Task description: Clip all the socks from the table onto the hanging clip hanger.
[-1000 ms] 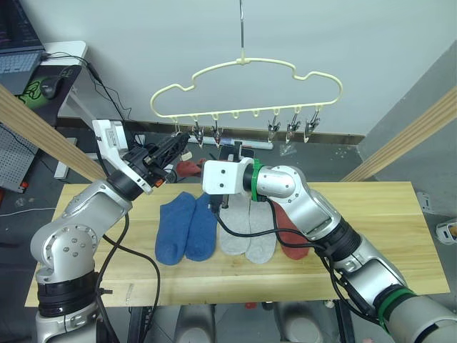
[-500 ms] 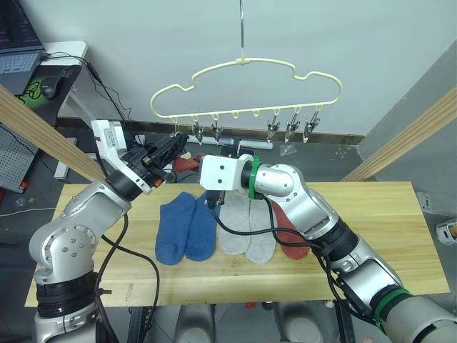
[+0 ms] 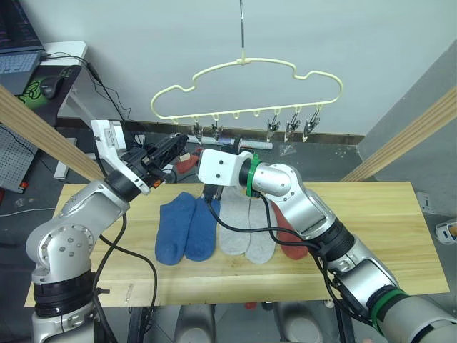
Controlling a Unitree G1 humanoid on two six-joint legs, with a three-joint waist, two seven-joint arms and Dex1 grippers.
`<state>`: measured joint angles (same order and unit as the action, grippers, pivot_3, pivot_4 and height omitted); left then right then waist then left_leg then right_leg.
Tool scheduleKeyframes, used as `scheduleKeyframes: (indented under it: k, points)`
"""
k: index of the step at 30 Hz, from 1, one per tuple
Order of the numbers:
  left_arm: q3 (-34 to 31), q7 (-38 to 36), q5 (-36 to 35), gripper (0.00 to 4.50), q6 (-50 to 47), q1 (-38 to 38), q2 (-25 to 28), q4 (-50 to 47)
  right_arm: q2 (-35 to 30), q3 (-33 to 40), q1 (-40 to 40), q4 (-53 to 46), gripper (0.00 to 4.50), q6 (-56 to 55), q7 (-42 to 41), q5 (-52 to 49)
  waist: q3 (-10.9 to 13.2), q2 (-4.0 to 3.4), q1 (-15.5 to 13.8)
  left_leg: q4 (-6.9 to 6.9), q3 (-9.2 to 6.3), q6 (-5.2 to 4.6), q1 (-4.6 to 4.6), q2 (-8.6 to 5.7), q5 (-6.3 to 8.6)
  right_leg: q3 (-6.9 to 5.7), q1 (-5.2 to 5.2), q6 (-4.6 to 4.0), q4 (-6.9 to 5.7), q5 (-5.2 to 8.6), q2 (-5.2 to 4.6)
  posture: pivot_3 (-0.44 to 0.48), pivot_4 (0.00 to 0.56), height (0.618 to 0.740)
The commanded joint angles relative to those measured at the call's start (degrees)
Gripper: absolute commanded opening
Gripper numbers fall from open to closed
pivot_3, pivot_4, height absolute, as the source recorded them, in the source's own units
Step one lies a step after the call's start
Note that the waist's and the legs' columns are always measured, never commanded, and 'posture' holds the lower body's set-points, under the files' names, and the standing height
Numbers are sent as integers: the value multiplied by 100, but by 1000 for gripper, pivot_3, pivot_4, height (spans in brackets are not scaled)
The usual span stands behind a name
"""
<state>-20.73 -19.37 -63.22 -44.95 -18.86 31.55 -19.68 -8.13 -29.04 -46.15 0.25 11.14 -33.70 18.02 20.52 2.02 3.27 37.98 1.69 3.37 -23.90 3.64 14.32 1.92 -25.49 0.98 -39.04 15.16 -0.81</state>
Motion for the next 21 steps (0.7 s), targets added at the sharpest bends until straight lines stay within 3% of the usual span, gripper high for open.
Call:
scheduleKeyframes:
  k: [1, 7, 21]
  points:
    - [-95, -19, -107, 369, -47, 2, 68, -68, 125, 152, -123, -194, 0, -39, 86, -26, 0, 1, 0, 0, 0, 0, 0, 0, 0, 0, 0, 0, 0, 0, 0, -93, 326, 735]
    - [-102, 4, -71, 368, -16, 14, 59, -77, 342, 190, -27, -358, 0, 254, -25, -249, -4, 6, 0, 0, 0, 0, 0, 1, 0, 0, 0, 0, -1, 0, 0, -91, 323, 735]
    - [-247, 117, -332, 368, -139, -14, 56, -8, 130, 251, 406, -671, 0, 314, 273, -74, -12, 21, 5, 0, 0, -1, 0, 1, 1, 0, 0, 0, -3, 0, -1, -92, 320, 735]
